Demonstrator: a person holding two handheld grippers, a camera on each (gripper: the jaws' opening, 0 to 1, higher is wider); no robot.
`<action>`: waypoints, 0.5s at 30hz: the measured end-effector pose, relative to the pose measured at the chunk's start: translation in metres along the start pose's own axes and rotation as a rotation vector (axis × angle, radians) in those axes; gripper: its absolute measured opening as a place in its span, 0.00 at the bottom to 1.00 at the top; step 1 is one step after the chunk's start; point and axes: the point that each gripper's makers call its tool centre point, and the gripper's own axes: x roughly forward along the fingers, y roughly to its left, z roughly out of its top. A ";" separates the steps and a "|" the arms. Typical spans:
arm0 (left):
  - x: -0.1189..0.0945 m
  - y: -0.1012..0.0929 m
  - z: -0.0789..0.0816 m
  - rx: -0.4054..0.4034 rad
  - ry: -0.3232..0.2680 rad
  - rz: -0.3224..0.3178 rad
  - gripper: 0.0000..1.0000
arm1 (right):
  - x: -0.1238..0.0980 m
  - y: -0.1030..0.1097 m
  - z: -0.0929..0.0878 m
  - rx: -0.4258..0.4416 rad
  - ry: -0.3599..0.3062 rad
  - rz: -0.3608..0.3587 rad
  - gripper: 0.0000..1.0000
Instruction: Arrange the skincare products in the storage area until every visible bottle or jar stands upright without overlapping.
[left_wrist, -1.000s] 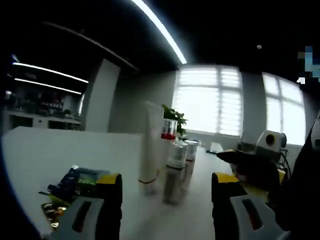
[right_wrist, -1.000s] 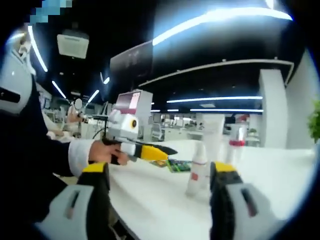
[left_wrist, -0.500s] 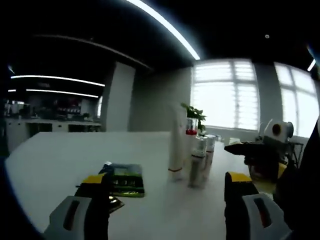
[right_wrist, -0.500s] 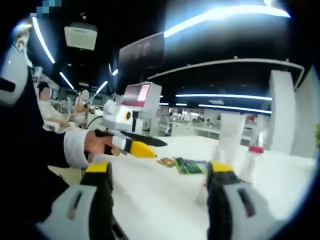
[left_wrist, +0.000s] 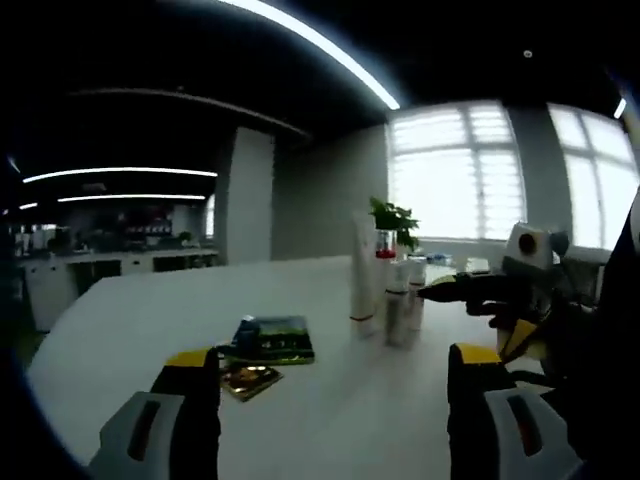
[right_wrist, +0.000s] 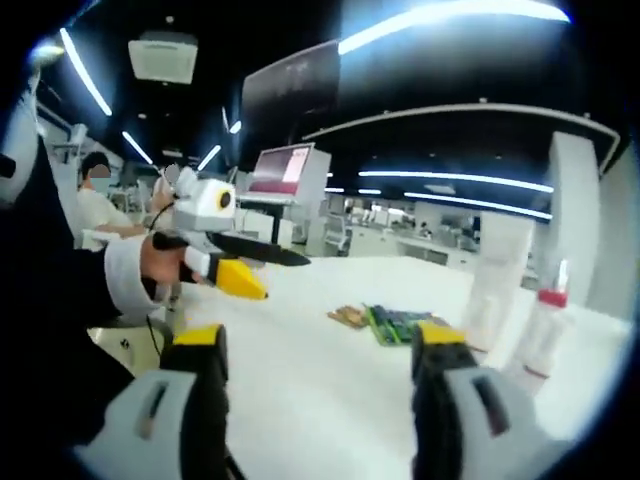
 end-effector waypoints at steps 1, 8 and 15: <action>-0.004 0.001 0.001 0.001 -0.005 0.003 0.96 | 0.005 0.003 -0.002 -0.008 0.018 0.004 0.73; -0.028 0.004 0.007 -0.025 -0.075 0.009 0.95 | 0.025 0.011 -0.006 0.002 0.060 0.025 0.68; -0.045 0.004 -0.003 -0.042 -0.051 0.002 0.96 | 0.053 -0.005 -0.012 0.039 0.108 -0.002 0.63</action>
